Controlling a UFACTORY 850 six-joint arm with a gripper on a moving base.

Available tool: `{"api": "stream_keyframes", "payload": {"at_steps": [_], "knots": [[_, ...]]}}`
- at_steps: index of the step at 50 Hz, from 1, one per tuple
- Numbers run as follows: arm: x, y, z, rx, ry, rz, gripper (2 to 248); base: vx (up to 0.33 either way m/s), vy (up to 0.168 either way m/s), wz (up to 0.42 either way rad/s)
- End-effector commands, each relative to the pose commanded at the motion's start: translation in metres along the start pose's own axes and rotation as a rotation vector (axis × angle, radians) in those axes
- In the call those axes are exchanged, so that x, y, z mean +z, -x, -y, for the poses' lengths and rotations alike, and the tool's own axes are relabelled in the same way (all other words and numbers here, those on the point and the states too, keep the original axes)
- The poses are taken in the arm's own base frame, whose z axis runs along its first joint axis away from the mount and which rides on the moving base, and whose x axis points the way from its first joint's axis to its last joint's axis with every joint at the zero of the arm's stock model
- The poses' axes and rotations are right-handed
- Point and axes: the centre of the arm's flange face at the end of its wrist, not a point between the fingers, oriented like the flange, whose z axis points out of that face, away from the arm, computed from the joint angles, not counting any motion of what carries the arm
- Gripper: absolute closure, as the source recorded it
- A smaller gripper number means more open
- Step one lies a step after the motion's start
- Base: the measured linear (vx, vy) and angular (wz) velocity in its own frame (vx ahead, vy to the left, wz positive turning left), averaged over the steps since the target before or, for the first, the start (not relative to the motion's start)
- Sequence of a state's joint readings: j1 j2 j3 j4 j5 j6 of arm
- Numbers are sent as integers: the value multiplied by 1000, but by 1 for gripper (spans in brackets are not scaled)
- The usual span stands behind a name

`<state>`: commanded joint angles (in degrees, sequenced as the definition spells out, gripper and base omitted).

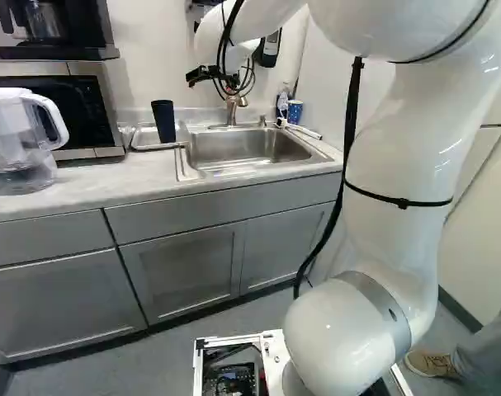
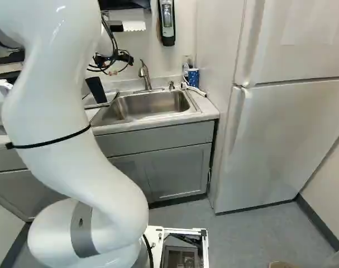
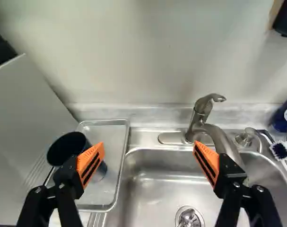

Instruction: Rinse the cup and place it in the tray

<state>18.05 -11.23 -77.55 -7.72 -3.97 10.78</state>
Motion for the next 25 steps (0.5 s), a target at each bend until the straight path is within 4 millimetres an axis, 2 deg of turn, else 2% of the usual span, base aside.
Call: {"api": "stream_keyframes", "payload": {"at_steps": [25], "knots": [[-47,33,-6,2,28,136,3,0,0,0]]}}
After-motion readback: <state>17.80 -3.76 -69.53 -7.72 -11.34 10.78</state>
